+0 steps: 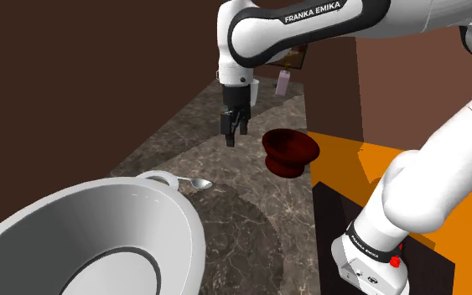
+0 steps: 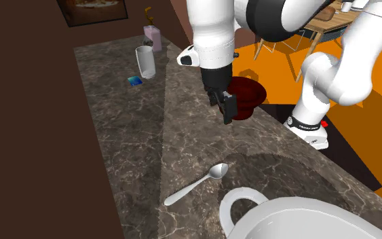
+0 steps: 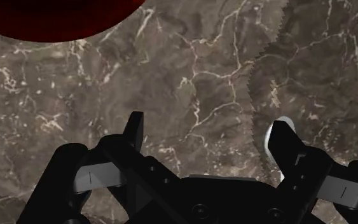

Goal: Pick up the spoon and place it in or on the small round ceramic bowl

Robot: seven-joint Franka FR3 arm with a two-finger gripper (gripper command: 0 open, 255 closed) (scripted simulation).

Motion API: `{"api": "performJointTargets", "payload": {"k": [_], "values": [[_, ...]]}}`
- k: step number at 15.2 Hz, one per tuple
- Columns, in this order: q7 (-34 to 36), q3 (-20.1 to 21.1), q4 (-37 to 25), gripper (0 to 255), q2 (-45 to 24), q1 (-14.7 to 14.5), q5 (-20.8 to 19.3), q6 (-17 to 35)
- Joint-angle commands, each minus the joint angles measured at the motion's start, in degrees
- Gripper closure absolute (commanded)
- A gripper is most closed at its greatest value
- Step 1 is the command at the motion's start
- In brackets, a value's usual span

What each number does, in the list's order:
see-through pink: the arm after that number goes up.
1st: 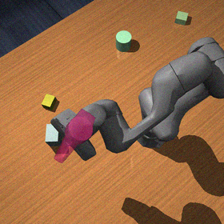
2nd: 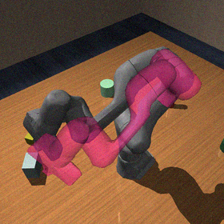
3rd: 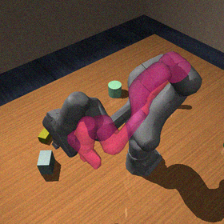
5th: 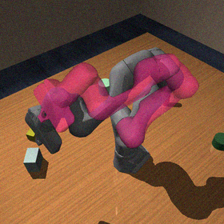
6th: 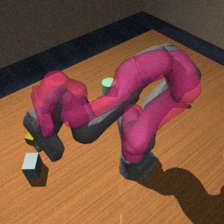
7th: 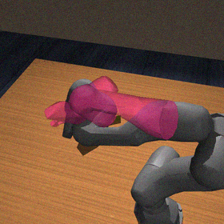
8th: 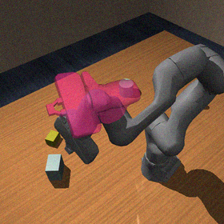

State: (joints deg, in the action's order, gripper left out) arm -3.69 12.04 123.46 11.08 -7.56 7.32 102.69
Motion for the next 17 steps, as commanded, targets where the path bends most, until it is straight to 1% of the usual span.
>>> {"api": "performJointTargets", "payload": {"k": [1,8,14,17], "values": [[0.5,1.2,-2.7,0,-4.1,-0.9,0.0,1.5],[1.8,4.5,-14.0,0,-17.7,-4.1,-1.6,4.2],[3.0,6.5,-25.8,0,-29.4,-7.7,-4.2,4.2],[3.0,6.5,-23.8,0,-29.7,-7.8,-4.2,6.4]]}}
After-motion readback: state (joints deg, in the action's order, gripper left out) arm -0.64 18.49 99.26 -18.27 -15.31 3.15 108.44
